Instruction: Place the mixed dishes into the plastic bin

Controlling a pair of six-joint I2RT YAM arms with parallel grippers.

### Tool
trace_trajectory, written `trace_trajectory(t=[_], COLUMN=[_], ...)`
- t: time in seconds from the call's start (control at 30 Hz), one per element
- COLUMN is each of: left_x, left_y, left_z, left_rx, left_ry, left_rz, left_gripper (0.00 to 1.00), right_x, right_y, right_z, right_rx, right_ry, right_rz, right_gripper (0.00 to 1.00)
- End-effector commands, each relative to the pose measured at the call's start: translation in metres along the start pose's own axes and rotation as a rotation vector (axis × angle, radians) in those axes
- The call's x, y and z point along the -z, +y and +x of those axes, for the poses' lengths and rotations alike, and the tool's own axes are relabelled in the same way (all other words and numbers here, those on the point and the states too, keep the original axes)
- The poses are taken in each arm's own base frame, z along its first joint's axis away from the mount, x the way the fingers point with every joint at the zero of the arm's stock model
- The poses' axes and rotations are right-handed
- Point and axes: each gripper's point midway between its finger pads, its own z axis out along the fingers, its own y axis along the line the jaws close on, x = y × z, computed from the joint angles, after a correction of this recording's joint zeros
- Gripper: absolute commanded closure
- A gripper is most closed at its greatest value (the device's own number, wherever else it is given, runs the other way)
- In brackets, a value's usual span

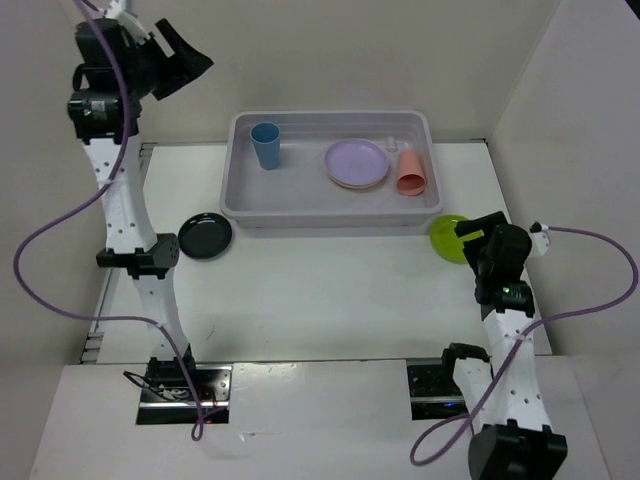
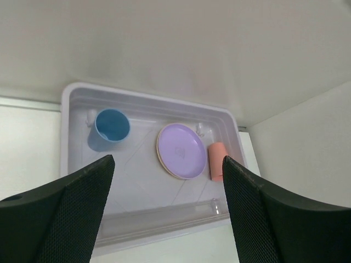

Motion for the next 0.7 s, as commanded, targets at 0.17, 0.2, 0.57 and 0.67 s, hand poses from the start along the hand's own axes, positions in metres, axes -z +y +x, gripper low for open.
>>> trace_trajectory(t=[0.17,0.2,0.57,0.67], left_x=[0.085,0.090,0.160,0.181], left_y=[-0.037,-0.041,-0.077,-0.089], left_z=[0.008,0.006,-0.018,-0.025], left_rx=[-0.091,-0.096,-0.119,-0.126], left_ry=[0.059,0.048,-0.084,-0.128], left_rz=[0.053,0.059,0.118,0.145], left_gripper=[0.13,0.13,0.09,0.08], right_x=[-0.045,-0.047,-0.082,-0.088], right_y=[-0.062,-0.072,-0.121,-0.116], right_z=[-0.019,-0.020,-0.013,-0.006], right_rx=[-0.227,-0.238,-0.311,-0.302], right_ry=[0.109,0.122,0.254,0.261], right_rz=[-0.049,-0.032,0.020,-0.006], right_gripper=[0.10,0.10,0.10,0.10])
